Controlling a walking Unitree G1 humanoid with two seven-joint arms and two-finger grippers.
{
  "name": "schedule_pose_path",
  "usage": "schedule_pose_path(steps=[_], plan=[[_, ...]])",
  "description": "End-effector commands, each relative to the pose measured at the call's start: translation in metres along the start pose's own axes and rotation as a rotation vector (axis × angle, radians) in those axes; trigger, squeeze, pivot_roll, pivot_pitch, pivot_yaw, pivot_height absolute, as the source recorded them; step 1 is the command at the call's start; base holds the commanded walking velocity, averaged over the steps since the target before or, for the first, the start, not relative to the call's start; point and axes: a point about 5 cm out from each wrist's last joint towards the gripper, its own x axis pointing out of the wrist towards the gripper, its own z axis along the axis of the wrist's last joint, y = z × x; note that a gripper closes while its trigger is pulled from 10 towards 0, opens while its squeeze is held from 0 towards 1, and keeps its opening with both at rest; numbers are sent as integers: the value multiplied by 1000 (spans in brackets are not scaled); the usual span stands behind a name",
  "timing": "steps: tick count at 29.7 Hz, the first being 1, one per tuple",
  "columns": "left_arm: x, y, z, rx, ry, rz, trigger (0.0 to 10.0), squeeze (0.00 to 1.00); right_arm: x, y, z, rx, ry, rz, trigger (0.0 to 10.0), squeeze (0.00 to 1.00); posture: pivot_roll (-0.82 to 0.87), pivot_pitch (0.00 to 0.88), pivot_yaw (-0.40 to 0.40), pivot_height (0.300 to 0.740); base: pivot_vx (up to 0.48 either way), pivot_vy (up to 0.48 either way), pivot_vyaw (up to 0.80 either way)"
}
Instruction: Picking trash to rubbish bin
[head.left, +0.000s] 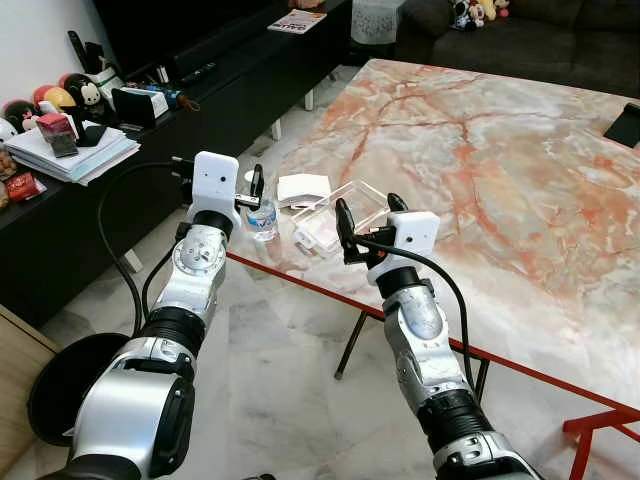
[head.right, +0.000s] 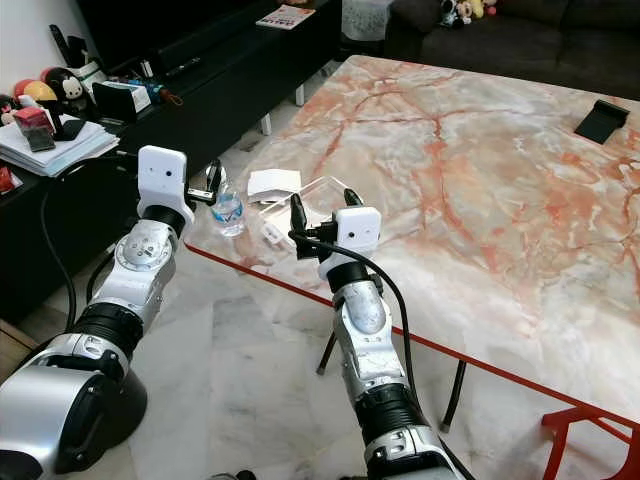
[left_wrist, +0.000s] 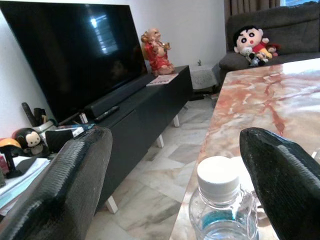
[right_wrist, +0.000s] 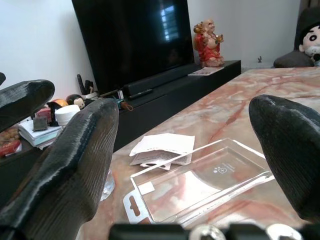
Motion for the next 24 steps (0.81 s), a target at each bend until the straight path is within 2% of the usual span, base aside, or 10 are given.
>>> schedule_pose_path(steps=[1,3,5,8,11,24], plan=[[4,4,8,5,-36,13,10000,0,2,3,3,10,-10,9,10000,0,-97,87,29,740,262,0,0],[4,4,8,5,-36,13,10000,0,2,3,3,14,-8,9,10000,0,-97,87,29,740,262,0,0],[4,4,8,6,-36,15,10000,0,3,3,4,20,-11,10,10000,0,-97,85,28,740,276,0,-800],[4,4,8,6,-36,16,10000,0,3,4,5,-14,-21,19,10000,0,-97,84,28,740,274,0,0],[4,4,8,6,-37,16,10000,0,2,4,5,6,-18,17,10000,0,-97,84,28,740,271,0,0],[5,5,10,7,-46,20,10000,0,3,5,5,-6,-16,23,10000,0,-96,84,28,740,274,0,0]])
